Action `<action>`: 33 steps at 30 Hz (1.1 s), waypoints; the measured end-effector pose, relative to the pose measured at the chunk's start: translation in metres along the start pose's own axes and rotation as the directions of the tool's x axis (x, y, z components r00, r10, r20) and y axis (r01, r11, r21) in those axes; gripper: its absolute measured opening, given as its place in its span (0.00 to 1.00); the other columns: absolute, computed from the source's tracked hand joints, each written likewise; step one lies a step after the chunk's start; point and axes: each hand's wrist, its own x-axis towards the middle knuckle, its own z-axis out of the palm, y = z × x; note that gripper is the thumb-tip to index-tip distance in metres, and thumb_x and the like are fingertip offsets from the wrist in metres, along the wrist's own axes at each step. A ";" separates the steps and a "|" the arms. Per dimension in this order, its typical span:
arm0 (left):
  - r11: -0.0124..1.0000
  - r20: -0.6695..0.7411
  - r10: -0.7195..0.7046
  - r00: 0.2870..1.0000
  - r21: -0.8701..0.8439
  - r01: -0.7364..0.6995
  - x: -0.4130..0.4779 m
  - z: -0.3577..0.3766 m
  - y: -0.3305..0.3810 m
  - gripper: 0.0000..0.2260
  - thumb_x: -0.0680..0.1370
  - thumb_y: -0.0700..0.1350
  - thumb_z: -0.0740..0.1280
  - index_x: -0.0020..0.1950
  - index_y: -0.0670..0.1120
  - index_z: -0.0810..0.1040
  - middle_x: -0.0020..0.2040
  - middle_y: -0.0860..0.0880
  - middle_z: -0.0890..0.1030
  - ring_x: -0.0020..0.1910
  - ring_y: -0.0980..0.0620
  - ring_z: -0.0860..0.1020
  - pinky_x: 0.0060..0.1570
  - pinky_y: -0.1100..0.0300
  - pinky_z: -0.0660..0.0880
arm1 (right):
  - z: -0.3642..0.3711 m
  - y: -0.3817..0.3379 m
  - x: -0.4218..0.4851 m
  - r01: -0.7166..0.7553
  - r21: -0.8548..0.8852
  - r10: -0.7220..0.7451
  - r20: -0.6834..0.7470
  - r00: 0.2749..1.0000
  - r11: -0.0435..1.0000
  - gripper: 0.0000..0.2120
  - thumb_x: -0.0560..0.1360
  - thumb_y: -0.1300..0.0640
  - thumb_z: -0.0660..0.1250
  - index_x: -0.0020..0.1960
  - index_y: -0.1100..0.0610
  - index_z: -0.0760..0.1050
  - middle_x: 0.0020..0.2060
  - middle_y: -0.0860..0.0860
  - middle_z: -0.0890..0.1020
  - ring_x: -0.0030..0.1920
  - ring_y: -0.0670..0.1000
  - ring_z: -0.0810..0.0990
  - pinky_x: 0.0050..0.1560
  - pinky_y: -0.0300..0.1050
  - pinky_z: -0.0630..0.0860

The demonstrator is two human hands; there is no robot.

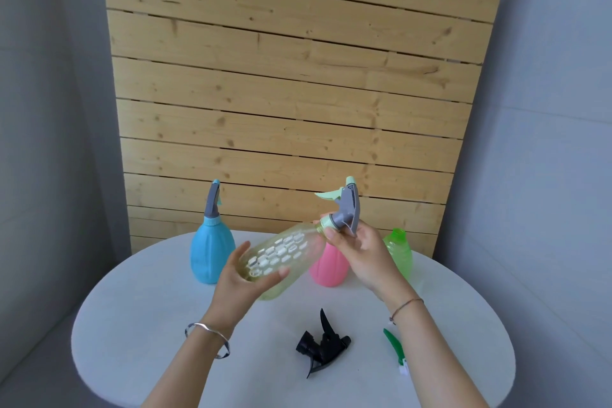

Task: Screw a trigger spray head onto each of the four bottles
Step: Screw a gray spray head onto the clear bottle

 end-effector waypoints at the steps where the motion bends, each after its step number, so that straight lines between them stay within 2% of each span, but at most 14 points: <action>1: 0.998 -0.009 -0.024 1.000 -0.063 0.023 0.000 -0.001 0.000 0.46 0.61 0.53 0.81 0.74 0.50 0.63 0.61 0.50 0.75 0.52 0.61 0.76 0.43 0.72 0.74 | 0.000 0.000 0.000 0.000 0.003 0.001 -0.006 1.000 1.000 0.06 0.77 0.60 0.65 0.52 0.53 0.77 0.43 0.29 0.82 0.51 0.26 0.75 0.51 0.21 0.67; 3: 0.983 -0.032 -0.069 0.997 -0.174 0.063 0.001 -0.003 0.001 0.50 0.55 0.60 0.79 0.74 0.50 0.63 0.63 0.48 0.76 0.58 0.53 0.77 0.57 0.61 0.74 | 0.002 -0.001 -0.002 0.008 0.017 -0.008 -0.007 1.000 1.000 0.08 0.77 0.60 0.65 0.51 0.47 0.75 0.43 0.25 0.80 0.51 0.25 0.75 0.49 0.20 0.67; 5: 0.963 -0.028 -0.088 0.996 -0.256 0.078 0.001 -0.003 0.003 0.52 0.52 0.64 0.77 0.72 0.50 0.66 0.64 0.47 0.77 0.62 0.49 0.76 0.67 0.50 0.70 | 0.005 0.001 -0.001 0.020 0.041 -0.019 -0.017 1.000 0.999 0.08 0.77 0.59 0.66 0.51 0.46 0.75 0.46 0.33 0.82 0.52 0.28 0.77 0.53 0.24 0.69; 7: 0.945 0.018 -0.090 0.996 -0.313 0.091 0.000 -0.003 0.008 0.47 0.56 0.66 0.77 0.71 0.51 0.67 0.63 0.49 0.78 0.60 0.50 0.78 0.63 0.50 0.73 | 0.007 0.002 -0.001 0.034 0.089 -0.030 -0.044 0.999 0.995 0.07 0.76 0.59 0.65 0.52 0.49 0.76 0.50 0.39 0.81 0.54 0.34 0.78 0.62 0.36 0.73; 9: 0.944 0.061 -0.090 0.994 -0.312 0.105 -0.001 -0.003 0.012 0.41 0.58 0.65 0.74 0.68 0.52 0.70 0.60 0.50 0.81 0.55 0.52 0.81 0.55 0.53 0.78 | 0.008 0.001 -0.001 0.053 0.094 -0.047 -0.063 0.997 0.994 0.03 0.76 0.59 0.65 0.49 0.53 0.76 0.47 0.41 0.82 0.53 0.38 0.80 0.67 0.53 0.72; 12: 0.959 0.047 -0.072 0.996 -0.272 0.082 -0.005 -0.006 0.015 0.36 0.60 0.63 0.72 0.66 0.53 0.72 0.59 0.49 0.81 0.55 0.51 0.82 0.53 0.54 0.78 | 0.004 -0.001 -0.001 0.060 0.058 -0.058 -0.037 0.998 0.997 0.05 0.76 0.58 0.66 0.43 0.49 0.76 0.41 0.39 0.82 0.51 0.42 0.79 0.67 0.60 0.70; 15: 0.965 -0.029 -0.011 1.000 -0.262 0.003 -0.009 -0.008 0.021 0.31 0.61 0.67 0.67 0.62 0.60 0.70 0.58 0.52 0.79 0.53 0.52 0.81 0.51 0.57 0.76 | -0.001 0.000 0.001 0.056 0.018 -0.055 -0.033 0.998 0.998 0.03 0.75 0.56 0.68 0.45 0.49 0.79 0.45 0.37 0.83 0.55 0.48 0.80 0.65 0.56 0.72; 17: 0.954 -0.052 -0.003 0.999 -0.299 -0.013 -0.009 -0.007 0.023 0.29 0.63 0.70 0.61 0.61 0.62 0.71 0.60 0.53 0.77 0.55 0.52 0.80 0.58 0.55 0.74 | -0.001 0.004 -0.001 0.042 0.063 -0.039 -0.047 0.998 0.997 0.03 0.76 0.58 0.67 0.45 0.52 0.78 0.45 0.42 0.82 0.50 0.46 0.81 0.58 0.48 0.78; 20: 0.939 -0.031 -0.030 0.999 -0.345 0.017 -0.008 -0.007 0.019 0.21 0.73 0.65 0.59 0.64 0.60 0.70 0.64 0.53 0.74 0.56 0.51 0.79 0.65 0.52 0.70 | 0.002 0.007 -0.004 0.005 0.119 0.001 -0.054 0.999 0.993 0.06 0.75 0.59 0.66 0.42 0.50 0.79 0.40 0.44 0.81 0.43 0.42 0.83 0.47 0.34 0.79; 23: 0.946 0.070 -0.064 0.995 -0.314 0.083 -0.008 -0.002 0.014 0.30 0.67 0.67 0.61 0.65 0.54 0.69 0.62 0.54 0.77 0.56 0.52 0.80 0.59 0.56 0.73 | -0.001 0.005 -0.004 0.001 0.114 0.008 -0.076 0.997 0.993 0.04 0.72 0.53 0.68 0.40 0.48 0.81 0.35 0.41 0.83 0.41 0.41 0.83 0.50 0.38 0.80; 25: 0.960 0.153 -0.052 0.987 -0.265 0.092 -0.011 0.003 0.012 0.30 0.64 0.67 0.63 0.62 0.54 0.70 0.60 0.58 0.77 0.53 0.55 0.82 0.50 0.61 0.77 | -0.007 0.004 -0.002 -0.004 0.126 0.019 -0.121 0.993 0.992 0.08 0.69 0.48 0.68 0.43 0.51 0.80 0.37 0.44 0.83 0.42 0.42 0.83 0.55 0.45 0.80; 27: 0.958 0.205 -0.048 0.978 -0.268 0.103 -0.011 0.004 0.008 0.30 0.65 0.64 0.66 0.64 0.54 0.70 0.61 0.55 0.77 0.51 0.53 0.84 0.45 0.60 0.81 | -0.011 0.006 -0.001 -0.026 0.124 0.043 -0.136 0.990 0.992 0.11 0.70 0.49 0.68 0.46 0.55 0.79 0.41 0.48 0.83 0.44 0.42 0.83 0.56 0.47 0.79; 31: 0.951 0.227 -0.013 0.974 -0.297 0.081 -0.004 -0.002 0.005 0.31 0.64 0.56 0.77 0.64 0.56 0.70 0.62 0.48 0.78 0.54 0.49 0.83 0.50 0.57 0.80 | -0.014 0.013 -0.001 -0.050 0.134 0.070 -0.148 0.987 0.990 0.08 0.76 0.57 0.65 0.52 0.60 0.78 0.46 0.50 0.83 0.46 0.46 0.83 0.54 0.43 0.80; 33: 0.908 0.249 -0.047 0.967 -0.392 0.145 -0.001 -0.001 0.005 0.31 0.65 0.56 0.77 0.66 0.54 0.71 0.61 0.49 0.81 0.56 0.51 0.82 0.52 0.57 0.79 | -0.013 0.014 0.000 -0.046 0.128 0.064 -0.140 0.988 0.991 0.09 0.76 0.58 0.65 0.53 0.63 0.77 0.49 0.52 0.81 0.47 0.48 0.82 0.50 0.39 0.81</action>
